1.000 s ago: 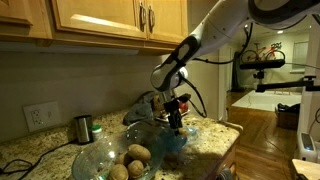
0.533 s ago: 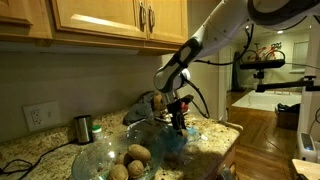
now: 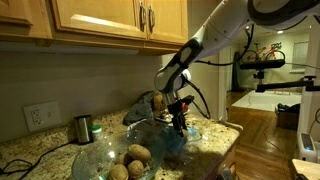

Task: Pick a potato from the bag and place it in the glass basin

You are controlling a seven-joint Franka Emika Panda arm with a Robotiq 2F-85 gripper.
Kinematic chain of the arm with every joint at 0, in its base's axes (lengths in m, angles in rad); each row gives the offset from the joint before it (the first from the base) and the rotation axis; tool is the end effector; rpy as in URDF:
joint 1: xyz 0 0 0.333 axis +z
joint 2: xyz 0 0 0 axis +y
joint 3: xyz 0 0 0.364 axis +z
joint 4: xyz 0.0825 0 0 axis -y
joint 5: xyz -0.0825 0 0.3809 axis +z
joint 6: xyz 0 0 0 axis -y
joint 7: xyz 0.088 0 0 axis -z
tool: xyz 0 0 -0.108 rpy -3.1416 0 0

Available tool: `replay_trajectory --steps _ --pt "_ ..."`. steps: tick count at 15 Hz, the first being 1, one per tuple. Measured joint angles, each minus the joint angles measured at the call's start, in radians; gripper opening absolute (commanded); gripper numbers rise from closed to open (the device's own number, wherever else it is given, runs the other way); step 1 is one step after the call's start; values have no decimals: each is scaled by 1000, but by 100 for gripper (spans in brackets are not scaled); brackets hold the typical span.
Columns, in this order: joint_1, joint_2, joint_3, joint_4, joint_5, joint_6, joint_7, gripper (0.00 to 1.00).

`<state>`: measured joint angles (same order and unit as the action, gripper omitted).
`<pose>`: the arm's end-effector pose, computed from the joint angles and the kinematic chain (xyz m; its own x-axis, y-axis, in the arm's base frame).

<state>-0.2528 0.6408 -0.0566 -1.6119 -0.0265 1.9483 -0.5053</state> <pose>0.6518 -0.2044 0.2707 0.9323 0.2187 -0.2882 0.1988 -0.9752 -0.0973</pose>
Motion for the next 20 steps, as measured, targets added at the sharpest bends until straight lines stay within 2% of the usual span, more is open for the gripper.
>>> replay_trajectory --steps 4,5,6,12,13,20 --pt "0 0 0 0 0 2 -1 100" --pt "0 0 0 0 0 4 -1 75" --pt "0 0 0 0 0 9 -1 74" --pt "0 0 0 -4 0 54 -9 33" --pt "0 0 0 -4 0 56 -9 31" --pt "0 -10 0 -4 0 57 -7 31"
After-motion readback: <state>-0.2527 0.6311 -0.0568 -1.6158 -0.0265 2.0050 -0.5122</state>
